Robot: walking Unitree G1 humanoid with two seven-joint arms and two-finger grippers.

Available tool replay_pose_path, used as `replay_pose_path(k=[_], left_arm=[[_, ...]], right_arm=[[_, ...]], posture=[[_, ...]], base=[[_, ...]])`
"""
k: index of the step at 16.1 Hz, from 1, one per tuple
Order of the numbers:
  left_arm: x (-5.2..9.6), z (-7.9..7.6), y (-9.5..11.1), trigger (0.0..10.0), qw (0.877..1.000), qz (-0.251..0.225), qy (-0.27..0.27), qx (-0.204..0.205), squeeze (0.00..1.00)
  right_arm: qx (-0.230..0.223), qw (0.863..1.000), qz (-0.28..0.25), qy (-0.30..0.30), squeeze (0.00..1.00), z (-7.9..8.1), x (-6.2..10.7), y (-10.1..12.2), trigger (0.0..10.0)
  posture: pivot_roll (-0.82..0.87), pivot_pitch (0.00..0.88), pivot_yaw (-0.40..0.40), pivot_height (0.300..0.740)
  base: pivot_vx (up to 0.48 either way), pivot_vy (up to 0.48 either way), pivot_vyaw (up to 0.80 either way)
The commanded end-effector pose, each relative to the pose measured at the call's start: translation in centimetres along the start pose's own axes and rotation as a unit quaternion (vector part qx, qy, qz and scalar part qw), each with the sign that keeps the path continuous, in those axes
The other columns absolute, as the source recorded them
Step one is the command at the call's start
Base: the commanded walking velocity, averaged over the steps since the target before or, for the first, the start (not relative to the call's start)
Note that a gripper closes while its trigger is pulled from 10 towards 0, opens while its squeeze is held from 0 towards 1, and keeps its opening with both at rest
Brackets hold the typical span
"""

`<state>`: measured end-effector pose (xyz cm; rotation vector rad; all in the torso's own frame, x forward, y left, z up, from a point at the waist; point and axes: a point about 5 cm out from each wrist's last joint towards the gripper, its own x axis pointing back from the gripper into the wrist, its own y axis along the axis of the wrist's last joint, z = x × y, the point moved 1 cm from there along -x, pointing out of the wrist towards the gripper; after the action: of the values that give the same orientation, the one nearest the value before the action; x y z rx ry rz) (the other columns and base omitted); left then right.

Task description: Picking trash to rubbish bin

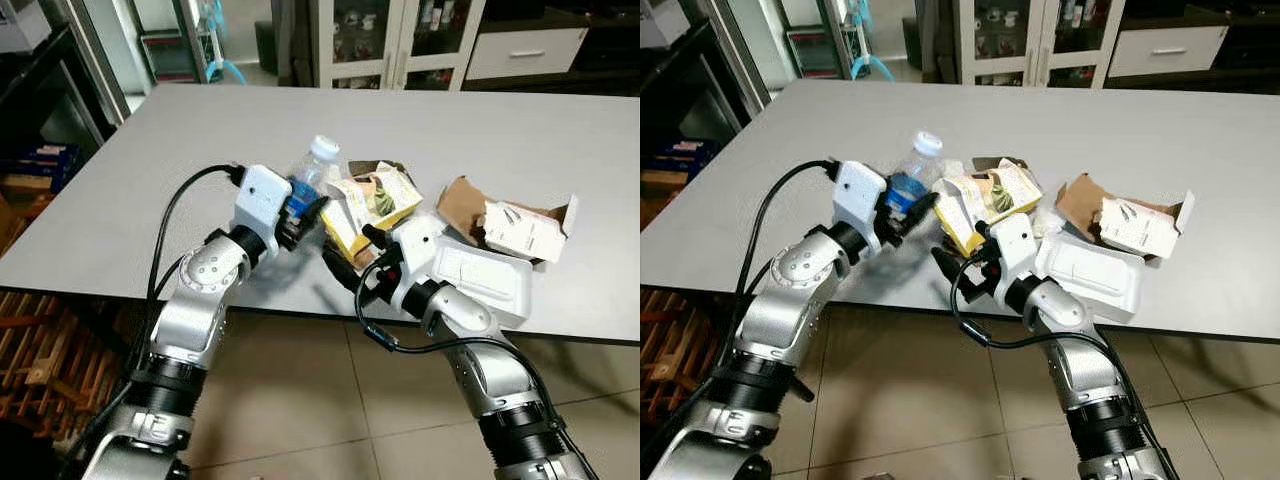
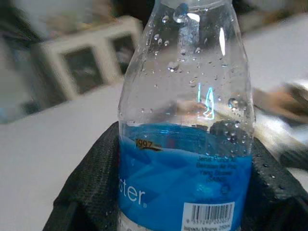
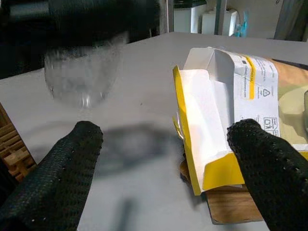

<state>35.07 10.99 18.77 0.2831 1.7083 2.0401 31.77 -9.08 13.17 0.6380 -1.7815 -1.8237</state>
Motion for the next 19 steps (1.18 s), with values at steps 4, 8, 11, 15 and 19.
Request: replay_pose_path(k=[4,8,11,15,19], left_arm=[[1.0,2.4,-1.3,10.0,0.985,-0.004,0.171,-0.005,0.0],[1.4,1.5,-1.7,10.0,0.977,-0.026,0.212,-0.003,0.0],[1.8,1.6,-2.5,10.0,0.971,-0.021,0.236,-0.005,0.0],[2.7,1.9,-3.8,10.0,0.968,-0.006,0.251,-0.012,0.0],[3.3,1.6,-5.4,10.0,0.969,0.018,0.245,-0.014,0.0]], right_arm=[[-0.007,0.995,-0.038,-0.097,0.0,-2.3,-0.2,1.1,10.0],[0.0,0.983,-0.081,-0.162,0.0,-3.8,0.0,2.6,10.0],[-0.001,0.969,-0.109,-0.223,0.0,-4.8,0.2,3.1,10.0],[0.004,0.953,-0.114,-0.28,0.0,-6.4,1.1,2.9,10.0],[0.018,0.941,-0.114,-0.318,0.0,-7.7,2.2,2.8,10.0]], posture=[[0.02,0.032,0.054,0.74],[0.02,0.03,0.051,0.74],[0.02,0.029,0.048,0.74],[0.02,0.031,0.045,0.74],[0.02,0.037,0.039,0.74]], base=[[0.0,0.0,0.0],[0.0,0.0,0.0],[0.0,0.0,0.0],[0.0,0.0,0.0],[0.0,0.0,0.0]])
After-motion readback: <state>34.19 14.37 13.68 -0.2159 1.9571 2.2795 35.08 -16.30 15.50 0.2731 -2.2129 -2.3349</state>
